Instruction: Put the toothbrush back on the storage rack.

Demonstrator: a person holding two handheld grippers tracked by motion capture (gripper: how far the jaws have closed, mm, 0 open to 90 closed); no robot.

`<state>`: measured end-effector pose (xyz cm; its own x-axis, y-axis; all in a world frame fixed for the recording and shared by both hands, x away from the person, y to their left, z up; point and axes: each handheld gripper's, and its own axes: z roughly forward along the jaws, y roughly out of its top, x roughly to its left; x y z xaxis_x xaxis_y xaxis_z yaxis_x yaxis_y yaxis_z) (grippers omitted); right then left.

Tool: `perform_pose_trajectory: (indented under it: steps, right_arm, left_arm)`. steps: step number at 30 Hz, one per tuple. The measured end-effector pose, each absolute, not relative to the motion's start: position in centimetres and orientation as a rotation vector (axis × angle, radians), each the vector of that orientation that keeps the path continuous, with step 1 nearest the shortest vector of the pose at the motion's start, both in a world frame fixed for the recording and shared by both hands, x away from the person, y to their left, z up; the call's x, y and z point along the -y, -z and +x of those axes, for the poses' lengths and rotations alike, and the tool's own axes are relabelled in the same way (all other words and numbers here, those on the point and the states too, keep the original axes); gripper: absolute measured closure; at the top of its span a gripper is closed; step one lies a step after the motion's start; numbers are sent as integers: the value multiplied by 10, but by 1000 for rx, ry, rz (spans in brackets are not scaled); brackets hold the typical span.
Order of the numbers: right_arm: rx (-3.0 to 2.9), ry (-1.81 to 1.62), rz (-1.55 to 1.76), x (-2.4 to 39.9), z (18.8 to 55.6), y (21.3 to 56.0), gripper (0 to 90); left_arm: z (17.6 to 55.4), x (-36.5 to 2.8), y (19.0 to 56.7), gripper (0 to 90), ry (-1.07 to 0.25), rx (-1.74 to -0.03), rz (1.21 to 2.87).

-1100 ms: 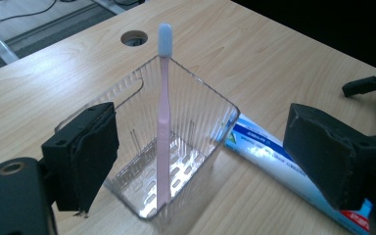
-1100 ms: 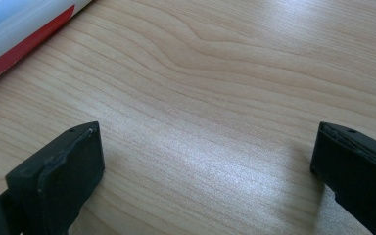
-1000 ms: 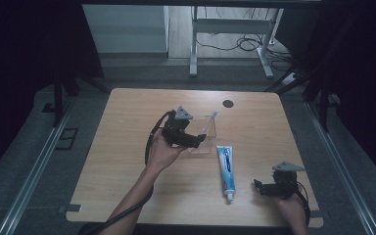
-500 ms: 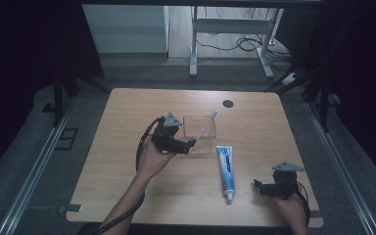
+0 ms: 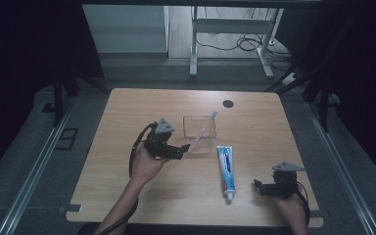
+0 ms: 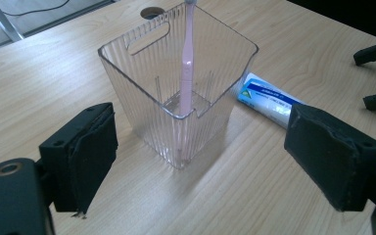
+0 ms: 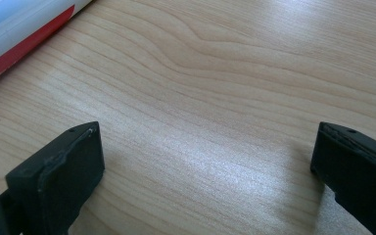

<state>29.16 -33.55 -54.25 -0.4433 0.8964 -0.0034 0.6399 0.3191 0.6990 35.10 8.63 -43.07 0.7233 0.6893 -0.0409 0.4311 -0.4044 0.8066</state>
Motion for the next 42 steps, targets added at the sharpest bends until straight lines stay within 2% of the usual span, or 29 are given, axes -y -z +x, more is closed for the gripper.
perform_pose_trajectory:
  steps: [17, 42]
  right_arm:
    - [-2200, -894, 1363, 335, 292, 543, 0]
    - [-2195, -893, 1368, 335, 291, 543, 0]
  left_arm:
    - [333, -115, 451, 131, -373, -893, 2038]
    - [305, -139, 511, 119, -398, -977, 2076]
